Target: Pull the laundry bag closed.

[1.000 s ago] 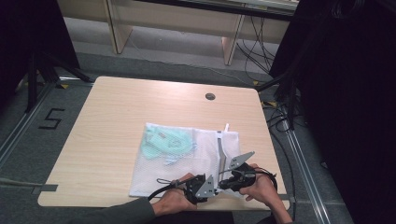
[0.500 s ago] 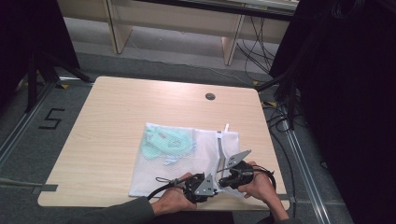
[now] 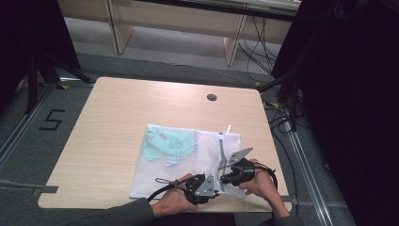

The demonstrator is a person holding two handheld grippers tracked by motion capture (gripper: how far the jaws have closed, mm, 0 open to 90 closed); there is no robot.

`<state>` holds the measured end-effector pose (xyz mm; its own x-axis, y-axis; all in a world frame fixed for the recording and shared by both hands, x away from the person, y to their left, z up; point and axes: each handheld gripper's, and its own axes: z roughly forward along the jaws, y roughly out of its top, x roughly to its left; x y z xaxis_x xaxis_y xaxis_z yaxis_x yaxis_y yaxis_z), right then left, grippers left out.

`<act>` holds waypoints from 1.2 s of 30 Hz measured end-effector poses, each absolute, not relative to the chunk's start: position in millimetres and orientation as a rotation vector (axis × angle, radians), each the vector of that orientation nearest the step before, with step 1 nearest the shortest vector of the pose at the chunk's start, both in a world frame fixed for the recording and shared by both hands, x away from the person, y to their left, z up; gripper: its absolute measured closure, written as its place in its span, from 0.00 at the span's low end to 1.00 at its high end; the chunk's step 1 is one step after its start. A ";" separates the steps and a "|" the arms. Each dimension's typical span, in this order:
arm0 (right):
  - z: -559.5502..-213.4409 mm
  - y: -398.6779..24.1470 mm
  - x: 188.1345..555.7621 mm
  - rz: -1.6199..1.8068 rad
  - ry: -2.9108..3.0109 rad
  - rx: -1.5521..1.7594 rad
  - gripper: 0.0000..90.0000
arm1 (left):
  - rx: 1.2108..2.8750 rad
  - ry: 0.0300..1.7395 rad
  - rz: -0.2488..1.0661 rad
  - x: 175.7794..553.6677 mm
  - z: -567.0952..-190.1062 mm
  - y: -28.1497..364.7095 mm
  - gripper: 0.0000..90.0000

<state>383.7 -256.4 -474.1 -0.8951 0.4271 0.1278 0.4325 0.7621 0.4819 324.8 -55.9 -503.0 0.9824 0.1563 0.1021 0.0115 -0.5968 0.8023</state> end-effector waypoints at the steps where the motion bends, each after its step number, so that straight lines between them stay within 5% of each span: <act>1: -474.3 -256.7 385.5 -0.823 -2.963 -0.705 0.96 | 2.203 0.118 0.208 325.5 -502.7 -55.6 0.99; 36: -470.2 -256.6 407.7 -0.828 -3.017 -0.695 0.96 | 2.171 0.161 0.183 326.1 -498.7 -51.1 0.99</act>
<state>407.7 -256.6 -470.2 -0.9041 0.4242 0.0526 0.3916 0.7726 0.4997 326.1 -51.1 -498.7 0.9804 0.1835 0.0709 0.0468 -0.5677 0.8219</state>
